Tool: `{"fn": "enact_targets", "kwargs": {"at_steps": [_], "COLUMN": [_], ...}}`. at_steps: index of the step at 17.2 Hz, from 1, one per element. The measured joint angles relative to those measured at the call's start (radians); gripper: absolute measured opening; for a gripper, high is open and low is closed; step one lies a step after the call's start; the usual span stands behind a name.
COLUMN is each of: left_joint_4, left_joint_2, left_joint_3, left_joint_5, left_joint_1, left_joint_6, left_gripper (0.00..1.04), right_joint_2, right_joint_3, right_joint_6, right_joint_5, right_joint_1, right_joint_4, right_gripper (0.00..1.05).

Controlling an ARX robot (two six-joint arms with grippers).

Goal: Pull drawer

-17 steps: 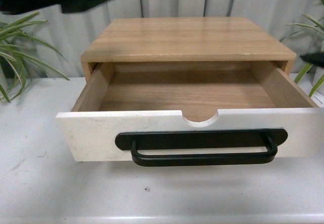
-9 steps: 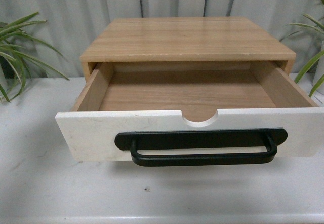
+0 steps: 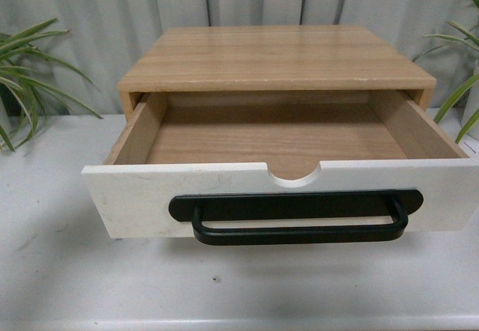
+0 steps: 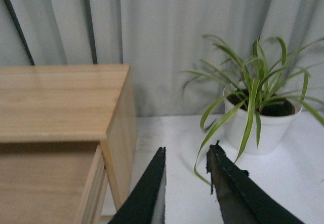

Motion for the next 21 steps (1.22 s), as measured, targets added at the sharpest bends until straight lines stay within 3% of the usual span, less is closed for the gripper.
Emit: {"fn": "enact_targets", "kwargs": {"at_steps": [8, 9, 10, 12, 21], "left_joint_4": [-0.012, -0.025, -0.071, -0.201, -0.407], "left_joint_2": [-0.112, -0.148, -0.245, -0.451, -0.699], "left_joint_3": [-0.093, -0.117, -0.169, -0.238, -0.267], "left_joint_5": [-0.041, -0.049, -0.120, -0.130, -0.130], "left_joint_1": [-0.032, -0.045, -0.126, -0.120, -0.120], "left_joint_6": [0.003, 0.003, 0.004, 0.004, 0.004], "left_gripper": [0.02, 0.02, 0.02, 0.02, 0.02], "right_joint_2": [-0.109, -0.148, -0.235, -0.451, -0.701], "right_joint_3": [-0.106, -0.130, -0.191, -0.262, -0.296], "right_joint_6": [0.007, 0.007, 0.008, 0.008, 0.008], "right_joint_5": [0.032, 0.067, 0.116, 0.121, 0.121], "right_joint_1": [0.033, 0.055, 0.121, 0.116, 0.116], "right_joint_4": [-0.007, -0.018, -0.061, -0.197, -0.391], "right_gripper": [0.02, 0.02, 0.02, 0.02, 0.02]}}
